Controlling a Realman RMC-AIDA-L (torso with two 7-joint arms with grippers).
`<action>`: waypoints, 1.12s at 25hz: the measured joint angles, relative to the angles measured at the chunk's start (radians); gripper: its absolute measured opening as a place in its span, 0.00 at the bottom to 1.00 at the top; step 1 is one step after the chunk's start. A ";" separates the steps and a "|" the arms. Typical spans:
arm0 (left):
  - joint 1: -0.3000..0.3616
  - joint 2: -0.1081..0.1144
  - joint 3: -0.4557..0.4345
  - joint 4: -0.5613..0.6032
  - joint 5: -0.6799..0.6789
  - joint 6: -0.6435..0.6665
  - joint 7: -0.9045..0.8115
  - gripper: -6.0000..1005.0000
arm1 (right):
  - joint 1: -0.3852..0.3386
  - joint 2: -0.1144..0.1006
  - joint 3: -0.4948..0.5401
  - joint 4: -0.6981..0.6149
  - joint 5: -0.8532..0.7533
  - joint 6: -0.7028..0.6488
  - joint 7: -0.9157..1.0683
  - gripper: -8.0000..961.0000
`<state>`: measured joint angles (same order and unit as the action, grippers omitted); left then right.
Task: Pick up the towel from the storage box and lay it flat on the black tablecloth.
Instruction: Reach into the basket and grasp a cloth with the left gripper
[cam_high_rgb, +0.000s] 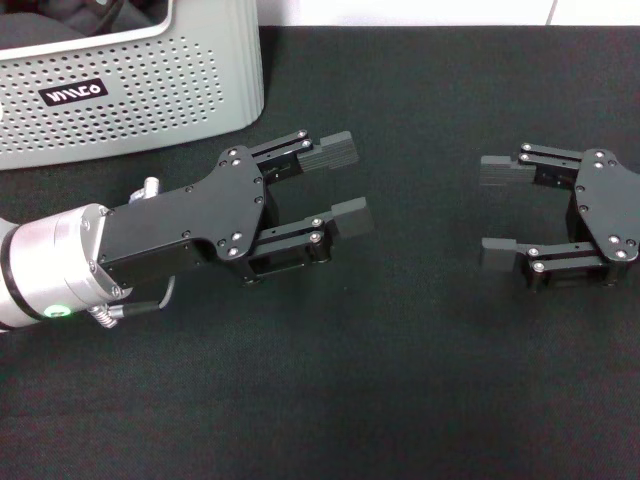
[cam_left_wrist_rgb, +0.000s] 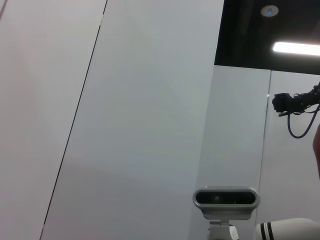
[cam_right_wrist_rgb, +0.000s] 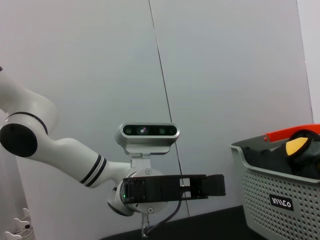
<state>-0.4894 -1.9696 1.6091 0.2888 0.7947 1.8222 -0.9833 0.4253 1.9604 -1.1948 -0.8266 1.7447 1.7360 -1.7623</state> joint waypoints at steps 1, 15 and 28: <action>0.000 0.000 0.000 0.000 0.000 0.000 0.000 0.69 | 0.001 0.000 0.000 0.000 0.000 0.000 0.000 0.90; 0.021 0.005 -0.058 -0.001 -0.010 0.004 0.005 0.69 | -0.003 0.000 0.000 0.000 0.004 -0.002 0.000 0.90; 0.080 0.031 -0.442 0.180 0.004 -0.209 -0.016 0.68 | -0.012 0.006 0.036 0.055 0.002 0.001 -0.014 0.90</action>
<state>-0.4094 -1.9386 1.1676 0.4690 0.7983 1.6130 -0.9993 0.4136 1.9661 -1.1588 -0.7715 1.7463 1.7370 -1.7762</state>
